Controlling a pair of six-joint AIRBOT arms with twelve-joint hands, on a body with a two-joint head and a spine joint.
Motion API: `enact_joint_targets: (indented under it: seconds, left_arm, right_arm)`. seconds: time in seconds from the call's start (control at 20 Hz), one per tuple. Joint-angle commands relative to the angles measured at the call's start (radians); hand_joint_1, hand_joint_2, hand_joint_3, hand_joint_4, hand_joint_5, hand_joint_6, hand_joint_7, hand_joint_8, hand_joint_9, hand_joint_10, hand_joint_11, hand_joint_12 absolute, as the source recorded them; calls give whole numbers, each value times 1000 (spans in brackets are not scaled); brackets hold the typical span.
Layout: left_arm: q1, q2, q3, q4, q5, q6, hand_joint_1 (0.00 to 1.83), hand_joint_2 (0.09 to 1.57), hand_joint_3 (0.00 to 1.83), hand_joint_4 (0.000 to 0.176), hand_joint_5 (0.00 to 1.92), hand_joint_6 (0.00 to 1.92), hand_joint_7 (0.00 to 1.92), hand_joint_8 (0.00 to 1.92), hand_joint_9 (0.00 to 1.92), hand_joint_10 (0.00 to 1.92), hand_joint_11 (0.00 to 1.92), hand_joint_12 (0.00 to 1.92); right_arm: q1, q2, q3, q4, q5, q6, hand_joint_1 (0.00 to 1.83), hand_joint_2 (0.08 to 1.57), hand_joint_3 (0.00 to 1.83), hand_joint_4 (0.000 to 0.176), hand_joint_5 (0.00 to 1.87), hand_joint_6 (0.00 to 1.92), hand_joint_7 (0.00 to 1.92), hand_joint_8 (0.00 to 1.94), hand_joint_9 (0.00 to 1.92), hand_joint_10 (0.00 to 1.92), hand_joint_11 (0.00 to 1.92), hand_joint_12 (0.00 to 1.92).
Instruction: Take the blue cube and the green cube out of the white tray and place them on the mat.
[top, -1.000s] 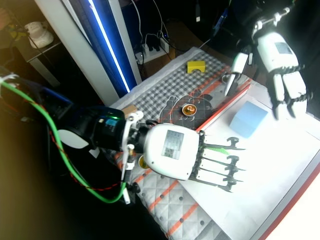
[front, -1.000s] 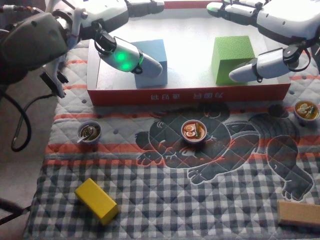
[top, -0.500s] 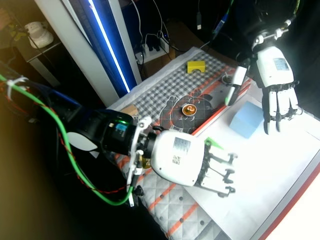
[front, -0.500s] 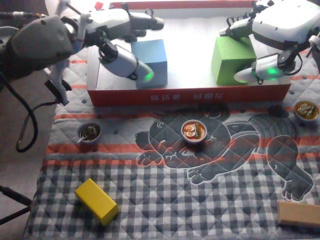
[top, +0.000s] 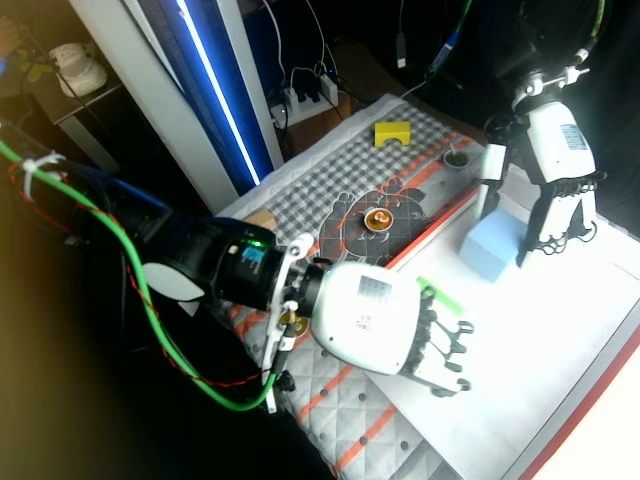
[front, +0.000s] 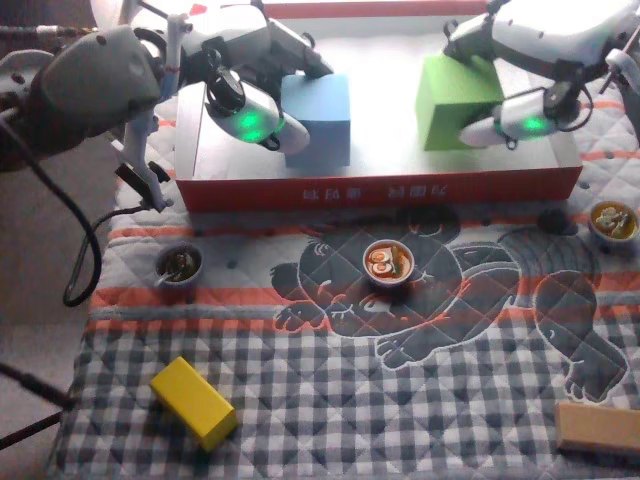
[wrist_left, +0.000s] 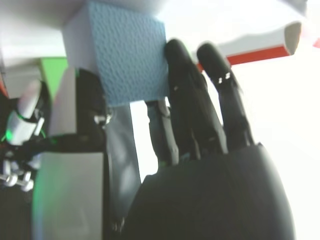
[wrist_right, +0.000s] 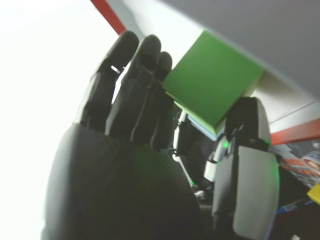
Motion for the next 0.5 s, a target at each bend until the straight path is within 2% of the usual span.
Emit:
enact_joint_targets:
  seconds: [0.0, 0.05, 0.15, 0.2, 0.25, 0.3, 0.35, 0.4, 0.45]
  left_arm:
    - [-19, 32, -19, 54, -147, -71, 1196, 1256, 0, 0, 825, 1020, 633, 1697, 412, 1231, 123, 1580]
    - [-18, 59, -46, 110, -168, -148, 1196, 1256, 0, 0, 809, 1043, 651, 1686, 453, 1217, 195, 1482]
    - [-8, 143, -121, 299, -220, -385, 1213, 1222, 0, 0, 873, 940, 713, 1601, 556, 1064, 255, 1352]
    - [2, 185, -160, 387, -249, -486, 1211, 1220, 1, 0, 861, 960, 733, 1577, 553, 1010, 219, 1337]
    - [15, 226, -203, 446, -279, -543, 1210, 1217, 0, 0, 859, 963, 746, 1558, 551, 1029, 198, 1355]
    - [31, 269, -251, 484, -319, -578, 1216, 1214, 1, 0, 869, 937, 747, 1563, 547, 1133, 174, 1486]
    - [61, 323, -319, 515, -363, -579, 1202, 1222, 2, 0, 862, 978, 718, 1581, 448, 1295, 77, 1615]
    - [87, 359, -367, 539, -390, -579, 1200, 1212, 0, 0, 879, 962, 742, 1535, 436, 1346, 94, 1654]
    - [112, 386, -407, 561, -408, -579, 1204, 1209, 0, 0, 895, 941, 732, 1544, 417, 1402, 102, 1752]
  right_arm:
    - [18, 15, -23, 2, 163, 0, 1139, 1176, 35, 29, 839, 1221, 868, 919, 892, 25, 351, 1166]
    - [18, 34, -49, 2, 196, 0, 1167, 1186, 7, 31, 832, 1249, 861, 1094, 925, 31, 391, 1150]
    - [18, 108, -128, -13, 271, 0, 1151, 1217, 2, 40, 781, 1299, 799, 1258, 915, 17, 346, 1203]
    - [1, 149, -173, -16, 315, 0, 1069, 1223, 0, 0, 777, 1288, 808, 548, 924, 15, 358, 1200]
    - [-22, 185, -211, -16, 358, 0, 1027, 1220, 0, 0, 781, 1283, 881, 211, 887, 7, 288, 1213]
    - [-51, 225, -252, -16, 407, 0, 1012, 1211, 1, 10, 796, 1261, 948, 94, 903, 12, 253, 1273]
    - [-89, 268, -296, -16, 460, 0, 1023, 1205, 0, 0, 806, 1245, 977, 44, 916, 12, 332, 1155]
    - [-118, 295, -327, -16, 498, 0, 1043, 1198, 0, 0, 818, 1226, 974, 17, 907, 5, 373, 1040]
    - [-148, 318, -358, -15, 532, 0, 1018, 1200, 1, 11, 813, 1234, 973, 8, 905, 2, 394, 1016]
